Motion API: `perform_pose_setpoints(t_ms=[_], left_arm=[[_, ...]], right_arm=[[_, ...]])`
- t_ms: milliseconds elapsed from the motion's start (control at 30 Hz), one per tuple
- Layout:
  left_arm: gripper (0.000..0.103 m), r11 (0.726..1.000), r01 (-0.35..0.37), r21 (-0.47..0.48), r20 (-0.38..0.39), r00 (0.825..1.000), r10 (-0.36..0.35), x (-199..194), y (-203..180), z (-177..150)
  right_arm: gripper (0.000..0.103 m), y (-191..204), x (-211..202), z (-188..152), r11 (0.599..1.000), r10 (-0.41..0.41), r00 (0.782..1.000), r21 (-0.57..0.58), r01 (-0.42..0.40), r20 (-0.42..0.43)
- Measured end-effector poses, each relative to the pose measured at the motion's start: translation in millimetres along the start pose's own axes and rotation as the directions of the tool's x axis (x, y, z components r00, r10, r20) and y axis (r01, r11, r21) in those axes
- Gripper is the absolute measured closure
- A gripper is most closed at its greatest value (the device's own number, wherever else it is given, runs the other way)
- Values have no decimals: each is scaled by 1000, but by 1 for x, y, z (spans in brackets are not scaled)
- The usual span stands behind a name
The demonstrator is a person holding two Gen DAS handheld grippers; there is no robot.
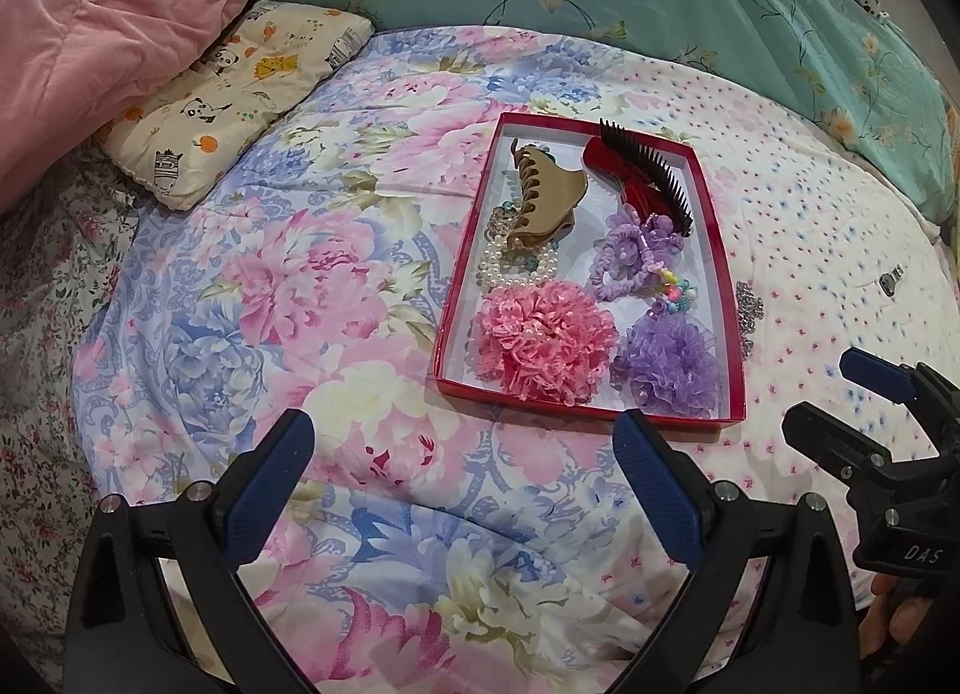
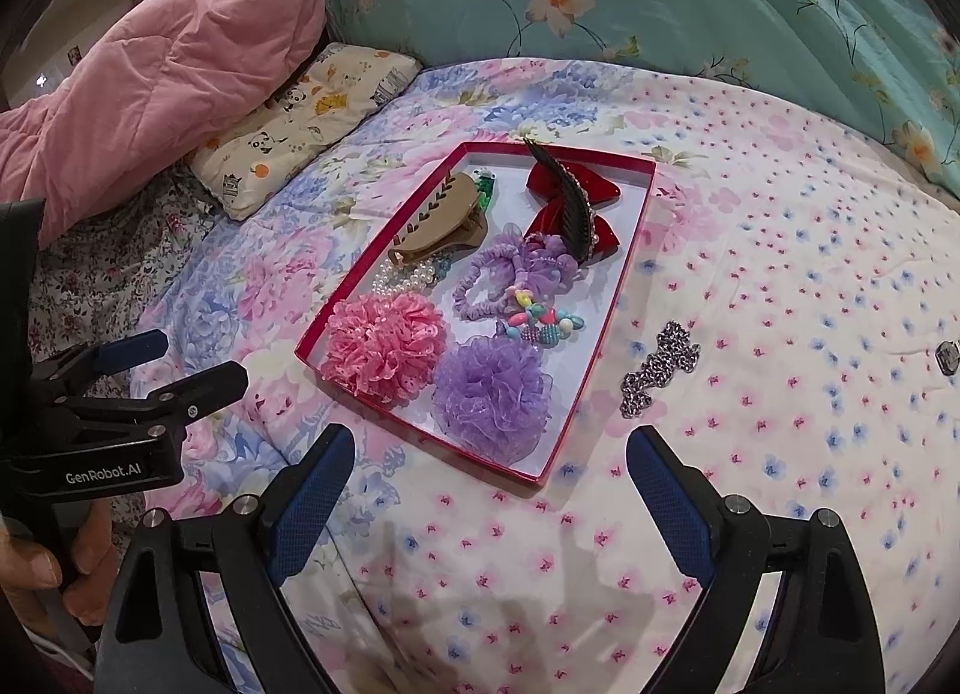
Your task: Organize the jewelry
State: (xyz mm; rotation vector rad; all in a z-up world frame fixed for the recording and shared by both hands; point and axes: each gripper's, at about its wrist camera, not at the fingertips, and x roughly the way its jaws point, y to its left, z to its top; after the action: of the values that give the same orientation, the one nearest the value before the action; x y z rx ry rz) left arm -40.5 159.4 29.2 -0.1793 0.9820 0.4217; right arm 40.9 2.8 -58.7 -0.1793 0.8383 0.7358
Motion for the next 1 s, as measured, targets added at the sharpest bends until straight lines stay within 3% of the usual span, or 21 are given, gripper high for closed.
perform_pose_setpoints(t_ms=[1000], left_arm=[[2,1000,1,0,-2,1000,-1,5,-1,1]], right_arm=[[9,-3,2,-1,1000,-5,1000,17,5,0]])
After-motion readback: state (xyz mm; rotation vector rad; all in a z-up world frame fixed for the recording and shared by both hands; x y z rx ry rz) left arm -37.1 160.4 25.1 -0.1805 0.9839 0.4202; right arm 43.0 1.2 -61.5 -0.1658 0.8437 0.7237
